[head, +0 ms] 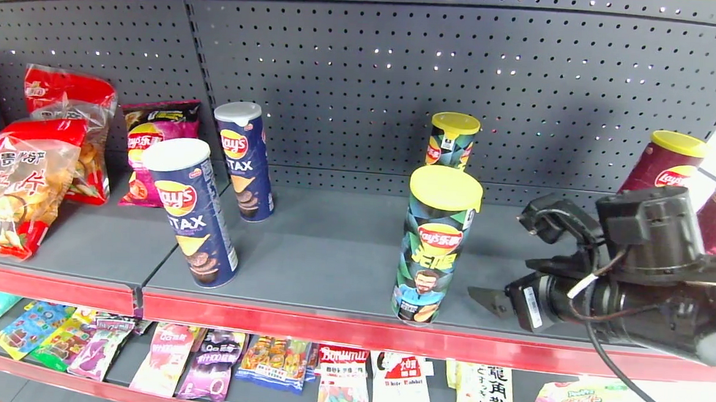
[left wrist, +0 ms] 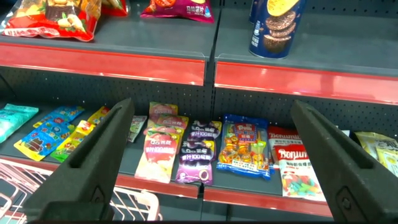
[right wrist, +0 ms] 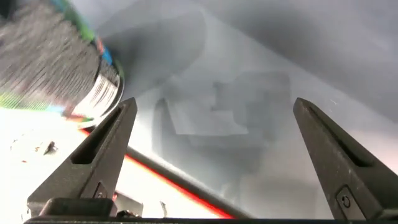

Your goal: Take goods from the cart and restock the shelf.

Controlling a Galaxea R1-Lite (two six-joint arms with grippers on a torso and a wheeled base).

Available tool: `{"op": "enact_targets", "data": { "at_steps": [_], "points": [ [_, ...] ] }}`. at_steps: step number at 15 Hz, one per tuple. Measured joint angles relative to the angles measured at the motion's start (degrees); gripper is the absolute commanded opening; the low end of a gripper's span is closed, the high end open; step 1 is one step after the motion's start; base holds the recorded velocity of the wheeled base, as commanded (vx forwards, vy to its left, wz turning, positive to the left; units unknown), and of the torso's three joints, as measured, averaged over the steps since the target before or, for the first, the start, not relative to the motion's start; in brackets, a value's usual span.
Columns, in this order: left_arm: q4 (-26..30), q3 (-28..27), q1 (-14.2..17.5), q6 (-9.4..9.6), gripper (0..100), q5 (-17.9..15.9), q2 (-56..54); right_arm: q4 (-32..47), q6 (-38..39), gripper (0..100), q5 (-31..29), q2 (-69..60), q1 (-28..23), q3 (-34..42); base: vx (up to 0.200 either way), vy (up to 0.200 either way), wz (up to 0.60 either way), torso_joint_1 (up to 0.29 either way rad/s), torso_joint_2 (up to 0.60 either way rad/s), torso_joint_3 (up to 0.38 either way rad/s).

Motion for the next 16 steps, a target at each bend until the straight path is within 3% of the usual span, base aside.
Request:
{"op": "enact_targets", "data": {
  "at_steps": [5,11,16],
  "points": [
    [0.0,0.0,0.0,0.07,100,0.0,0.0,0.0,0.0,100,0.2,-11.4,0.7,9.3,0.000,0.000,0.00,0.000,0.00,0.000],
    [0.0,0.0,0.0,0.13,100,0.0,0.0,0.0,0.0,100,0.3,-24.4,1.0,15.3,0.000,0.000,0.00,0.000,0.00,0.000],
    [0.0,0.0,0.0,0.35,100,-0.1,0.0,0.7,-1.1,100,0.4,-48.6,1.0,25.9,0.000,0.000,0.00,0.000,0.00,0.000]
  ]
}}
